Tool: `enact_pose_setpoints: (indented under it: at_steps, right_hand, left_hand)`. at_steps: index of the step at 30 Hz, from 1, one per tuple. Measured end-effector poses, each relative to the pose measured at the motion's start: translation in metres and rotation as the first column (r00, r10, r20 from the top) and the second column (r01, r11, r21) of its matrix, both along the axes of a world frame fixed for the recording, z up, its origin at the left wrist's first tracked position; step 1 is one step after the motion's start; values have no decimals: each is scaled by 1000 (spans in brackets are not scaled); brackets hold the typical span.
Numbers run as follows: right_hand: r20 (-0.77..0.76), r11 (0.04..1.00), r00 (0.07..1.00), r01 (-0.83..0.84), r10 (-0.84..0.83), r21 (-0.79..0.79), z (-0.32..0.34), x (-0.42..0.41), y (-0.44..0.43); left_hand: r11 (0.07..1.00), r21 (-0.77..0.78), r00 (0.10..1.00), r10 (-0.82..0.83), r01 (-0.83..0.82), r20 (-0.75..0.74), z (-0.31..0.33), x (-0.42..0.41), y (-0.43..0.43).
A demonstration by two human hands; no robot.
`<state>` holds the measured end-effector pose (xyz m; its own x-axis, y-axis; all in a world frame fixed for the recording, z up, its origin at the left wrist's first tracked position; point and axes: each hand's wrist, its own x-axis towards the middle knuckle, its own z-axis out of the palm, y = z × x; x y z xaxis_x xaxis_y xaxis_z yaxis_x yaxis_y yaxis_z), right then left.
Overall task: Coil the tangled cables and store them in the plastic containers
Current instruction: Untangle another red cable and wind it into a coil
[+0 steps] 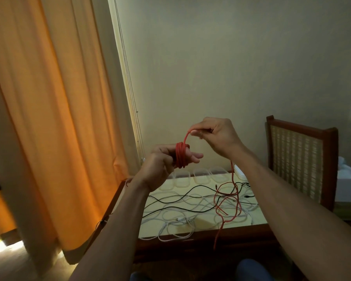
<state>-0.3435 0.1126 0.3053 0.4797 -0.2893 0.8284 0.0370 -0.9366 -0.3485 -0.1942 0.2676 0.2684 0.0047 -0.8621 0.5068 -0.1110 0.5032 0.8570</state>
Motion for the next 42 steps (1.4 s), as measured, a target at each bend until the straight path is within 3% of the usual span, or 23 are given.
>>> enact_pose_setpoints:
  at_steps: [8,12,14,21,26,33,42]
  right_hand:
    - [-23,987,996,-81,85,136,-45,3,2]
    - [-29,984,996,-79,85,161,-58,0,10]
    - [-50,985,996,-70,79,155,-62,-4,12]
    - [-149,984,985,64,-89,-164,-48,-11,24]
    - [-202,947,963,113,-180,-301,-34,-16,28]
    - [-179,913,963,116,-199,-392,-11,-20,27]
    - [-92,823,958,181,-271,-538,17,-25,28]
  left_hand:
    - [983,-132,883,-172,127,-437,0,-13,-5]
    - [961,-250,800,-240,116,-550,5,-19,-9]
    - [962,-267,801,-199,51,-565,9,-19,-12]
    - [938,-207,933,212,-277,-290,8,-21,-24]
    - [877,-215,892,449,-430,48,13,-13,-22]
    - [878,-182,837,478,-444,265,19,-3,-20]
    - [866,-137,775,493,-481,396,13,6,-23]
